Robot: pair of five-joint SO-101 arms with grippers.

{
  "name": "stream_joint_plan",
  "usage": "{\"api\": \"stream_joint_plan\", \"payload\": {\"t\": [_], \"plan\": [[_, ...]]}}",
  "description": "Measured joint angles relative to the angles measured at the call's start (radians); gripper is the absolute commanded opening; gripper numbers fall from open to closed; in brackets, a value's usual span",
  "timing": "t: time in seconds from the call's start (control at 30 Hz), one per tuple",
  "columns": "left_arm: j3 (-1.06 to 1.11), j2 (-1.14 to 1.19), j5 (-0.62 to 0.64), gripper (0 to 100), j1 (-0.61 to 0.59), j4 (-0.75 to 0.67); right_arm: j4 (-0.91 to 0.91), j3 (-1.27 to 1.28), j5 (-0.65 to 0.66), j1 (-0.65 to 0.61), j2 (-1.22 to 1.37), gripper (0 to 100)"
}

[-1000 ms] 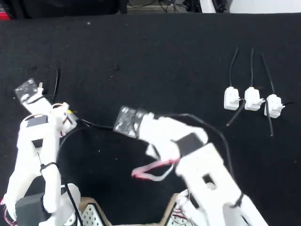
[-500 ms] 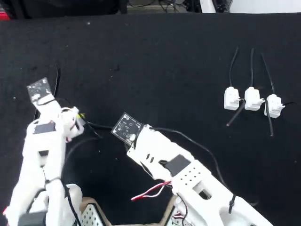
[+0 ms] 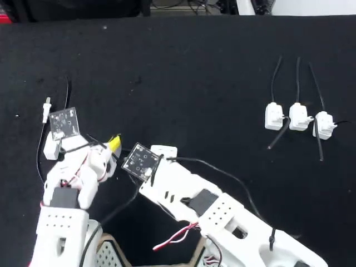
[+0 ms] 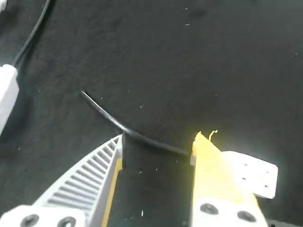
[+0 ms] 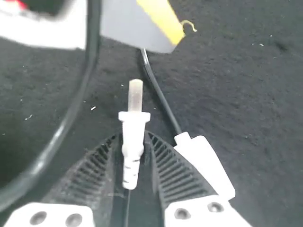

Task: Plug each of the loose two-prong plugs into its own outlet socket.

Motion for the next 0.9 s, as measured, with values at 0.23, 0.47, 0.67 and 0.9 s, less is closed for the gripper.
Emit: {"api": "stream_joint_plan", "payload": {"t": [0.23,0.47,0.67,0.9], "plan": [[0.094,-0.216,0.0,23,0.015,0.005,0.0,0.002,0.0,-0.012,0.0,1.1],[0.127,-0.321,-0.084,23,0.143,0.068,0.0,0.002,0.0,-0.017,-0.006,1.1],[0.137,-0.339,-0.092,23,0.152,0.068,0.055,0.043,0.0,-0.014,-0.167,1.1],[0.137,-0.345,-0.092,23,0.147,0.071,0.071,0.149,0.0,-0.014,-0.408,1.1]]}}
